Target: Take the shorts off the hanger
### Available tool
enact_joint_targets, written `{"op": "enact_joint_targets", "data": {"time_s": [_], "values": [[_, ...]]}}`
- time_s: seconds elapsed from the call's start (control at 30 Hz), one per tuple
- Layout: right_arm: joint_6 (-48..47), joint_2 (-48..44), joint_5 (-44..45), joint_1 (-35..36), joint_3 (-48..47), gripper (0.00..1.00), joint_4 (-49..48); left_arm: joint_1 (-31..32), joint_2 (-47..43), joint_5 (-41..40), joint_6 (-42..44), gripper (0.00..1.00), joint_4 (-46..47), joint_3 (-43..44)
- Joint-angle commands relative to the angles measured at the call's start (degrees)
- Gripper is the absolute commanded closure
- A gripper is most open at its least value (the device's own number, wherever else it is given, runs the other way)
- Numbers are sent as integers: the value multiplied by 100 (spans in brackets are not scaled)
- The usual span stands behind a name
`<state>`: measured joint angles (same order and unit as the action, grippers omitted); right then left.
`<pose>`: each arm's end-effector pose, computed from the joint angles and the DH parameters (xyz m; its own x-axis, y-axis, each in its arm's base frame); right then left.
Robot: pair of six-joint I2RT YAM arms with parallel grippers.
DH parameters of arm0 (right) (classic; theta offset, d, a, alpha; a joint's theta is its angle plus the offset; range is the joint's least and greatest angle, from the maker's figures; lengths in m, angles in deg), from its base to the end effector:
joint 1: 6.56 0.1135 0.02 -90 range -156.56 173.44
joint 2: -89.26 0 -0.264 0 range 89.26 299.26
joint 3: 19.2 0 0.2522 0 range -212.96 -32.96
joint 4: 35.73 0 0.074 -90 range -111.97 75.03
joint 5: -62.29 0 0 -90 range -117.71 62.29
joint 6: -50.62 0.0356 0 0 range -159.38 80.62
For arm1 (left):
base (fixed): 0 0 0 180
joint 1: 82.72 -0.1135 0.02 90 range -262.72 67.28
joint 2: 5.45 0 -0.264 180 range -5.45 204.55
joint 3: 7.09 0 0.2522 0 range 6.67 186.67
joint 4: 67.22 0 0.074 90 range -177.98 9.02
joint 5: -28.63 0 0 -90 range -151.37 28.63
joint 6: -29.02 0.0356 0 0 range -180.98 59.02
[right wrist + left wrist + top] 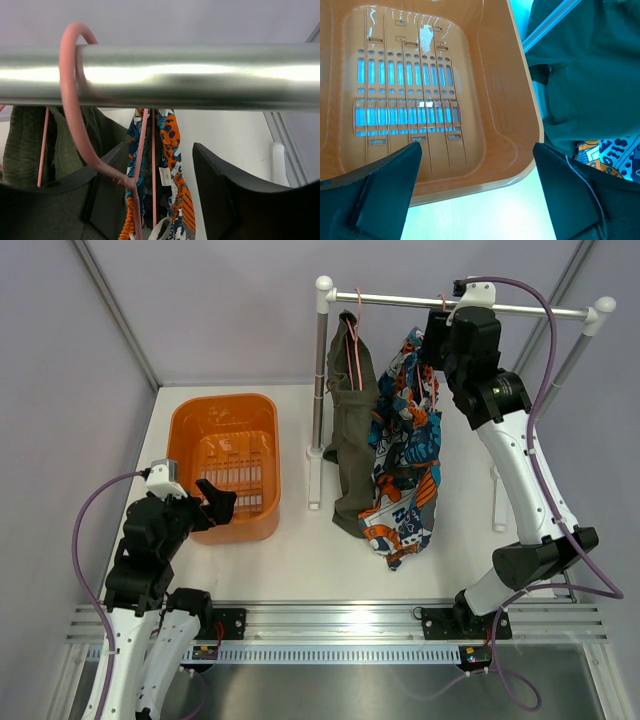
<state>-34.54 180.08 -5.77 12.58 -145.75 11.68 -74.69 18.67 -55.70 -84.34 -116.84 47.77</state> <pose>0.3192 0.0967 0.5031 -0.1871 0.0179 -0.9822 0.0575 0.9983 0.0073 0.0979 -0.0174 0.3149 -0.3860 -0.3440 -0.8560 0.0855 0.9105 -0.4045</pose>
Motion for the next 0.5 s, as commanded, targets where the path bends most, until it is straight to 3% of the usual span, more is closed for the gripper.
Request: {"op": "enact_joint_targets", "data": {"time_s": [0.0, 0.27, 0.47], "values": [[-36, 119, 48, 46, -181, 40, -201, 23, 40, 127, 103, 1, 334, -23], [-18, 208, 4, 82, -155, 55, -245, 23, 84, 136, 103, 1, 342, -23], [-167, 225, 144, 125, -243, 77, -289, 23, 84, 145, 103, 1, 334, -23]]}}
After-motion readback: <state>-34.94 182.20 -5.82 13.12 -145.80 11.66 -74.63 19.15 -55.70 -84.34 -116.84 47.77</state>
